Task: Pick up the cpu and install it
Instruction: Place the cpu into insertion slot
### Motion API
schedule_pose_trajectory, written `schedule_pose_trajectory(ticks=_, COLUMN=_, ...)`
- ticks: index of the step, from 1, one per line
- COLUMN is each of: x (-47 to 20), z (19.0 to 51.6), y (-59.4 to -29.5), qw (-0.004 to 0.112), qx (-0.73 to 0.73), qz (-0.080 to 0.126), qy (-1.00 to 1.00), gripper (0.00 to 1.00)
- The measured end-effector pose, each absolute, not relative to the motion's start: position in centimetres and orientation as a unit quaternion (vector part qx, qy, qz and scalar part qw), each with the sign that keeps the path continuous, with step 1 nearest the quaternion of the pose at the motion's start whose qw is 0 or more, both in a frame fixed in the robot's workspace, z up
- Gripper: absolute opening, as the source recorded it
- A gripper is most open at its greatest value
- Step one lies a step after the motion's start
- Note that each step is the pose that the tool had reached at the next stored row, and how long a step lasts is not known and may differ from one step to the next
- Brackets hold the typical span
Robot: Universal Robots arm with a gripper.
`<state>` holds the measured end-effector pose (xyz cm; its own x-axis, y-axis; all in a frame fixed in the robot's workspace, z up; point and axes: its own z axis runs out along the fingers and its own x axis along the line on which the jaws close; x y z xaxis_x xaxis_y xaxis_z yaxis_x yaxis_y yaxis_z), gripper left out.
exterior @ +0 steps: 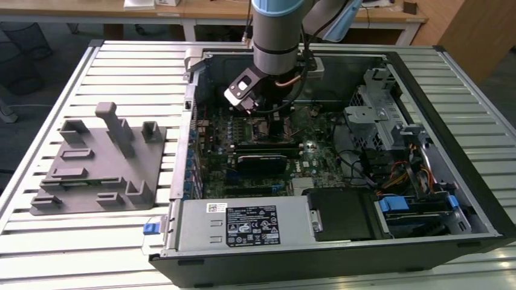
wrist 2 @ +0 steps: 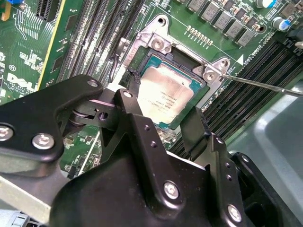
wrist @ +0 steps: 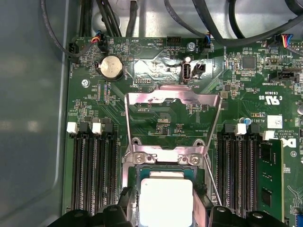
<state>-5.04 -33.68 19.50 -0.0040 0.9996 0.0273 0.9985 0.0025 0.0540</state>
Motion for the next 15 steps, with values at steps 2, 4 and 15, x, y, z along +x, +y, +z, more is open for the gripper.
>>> schedule_pose_trajectory(ticks=2, x=-5.04, z=19.53, y=-33.7, qw=0.009, qx=0.706, qz=0.029, qy=0.708, gripper=0.6)
schedule_pose_trajectory(ticks=4, x=-5.04, z=19.72, y=-33.71, qw=0.009, qx=0.706, qz=0.029, qy=0.708, gripper=0.6)
schedule_pose_trajectory(ticks=15, x=-5.04, z=20.28, y=-33.71, qw=0.009, qx=0.706, qz=0.029, qy=0.708, gripper=0.6)
